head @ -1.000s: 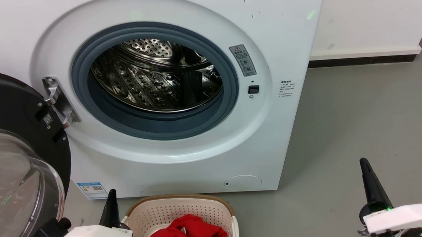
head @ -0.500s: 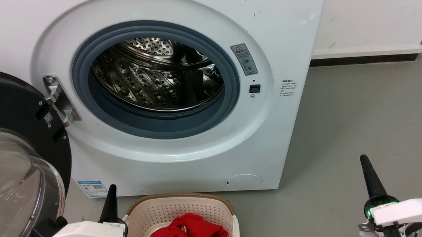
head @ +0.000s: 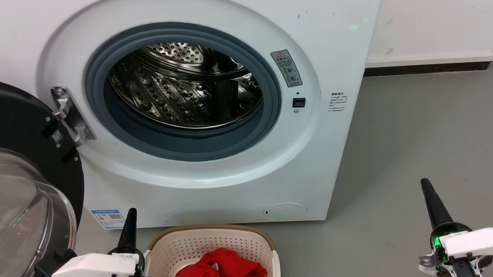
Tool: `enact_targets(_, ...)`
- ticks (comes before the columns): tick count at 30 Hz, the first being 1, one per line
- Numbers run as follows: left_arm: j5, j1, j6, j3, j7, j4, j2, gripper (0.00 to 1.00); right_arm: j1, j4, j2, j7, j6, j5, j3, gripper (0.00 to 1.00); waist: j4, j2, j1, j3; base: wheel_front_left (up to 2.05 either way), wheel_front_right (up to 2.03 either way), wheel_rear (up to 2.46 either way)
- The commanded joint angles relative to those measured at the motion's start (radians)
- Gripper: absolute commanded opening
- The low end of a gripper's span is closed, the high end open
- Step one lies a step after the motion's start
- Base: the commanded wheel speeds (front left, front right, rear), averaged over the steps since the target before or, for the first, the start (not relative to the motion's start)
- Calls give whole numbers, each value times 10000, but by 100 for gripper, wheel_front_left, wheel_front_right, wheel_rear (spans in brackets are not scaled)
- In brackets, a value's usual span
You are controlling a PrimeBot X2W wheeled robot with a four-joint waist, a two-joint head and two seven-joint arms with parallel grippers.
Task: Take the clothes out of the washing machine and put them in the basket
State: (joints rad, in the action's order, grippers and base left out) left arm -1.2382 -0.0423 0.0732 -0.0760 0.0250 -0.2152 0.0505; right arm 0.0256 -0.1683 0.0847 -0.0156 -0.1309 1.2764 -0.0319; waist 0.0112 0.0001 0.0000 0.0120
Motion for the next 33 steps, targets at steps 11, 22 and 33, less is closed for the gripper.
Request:
enact_targets(11,-1302,-361,254,-165,330,-73,-3,0,454,-233,22,338,1,1308,-143,0,-32,-1,0,-43,0,0,0)
enact_targets(22,-2228,-519,384,-248,546,-169,-5,0,631,-441,-6,575,2,2234,-245,0,-60,-1,0,-80,0,0,0)
enact_targets(33,-3084,-637,526,-340,769,-251,-6,0,761,-623,-35,813,3,3060,-344,0,-87,-1,0,-118,0,0,0)
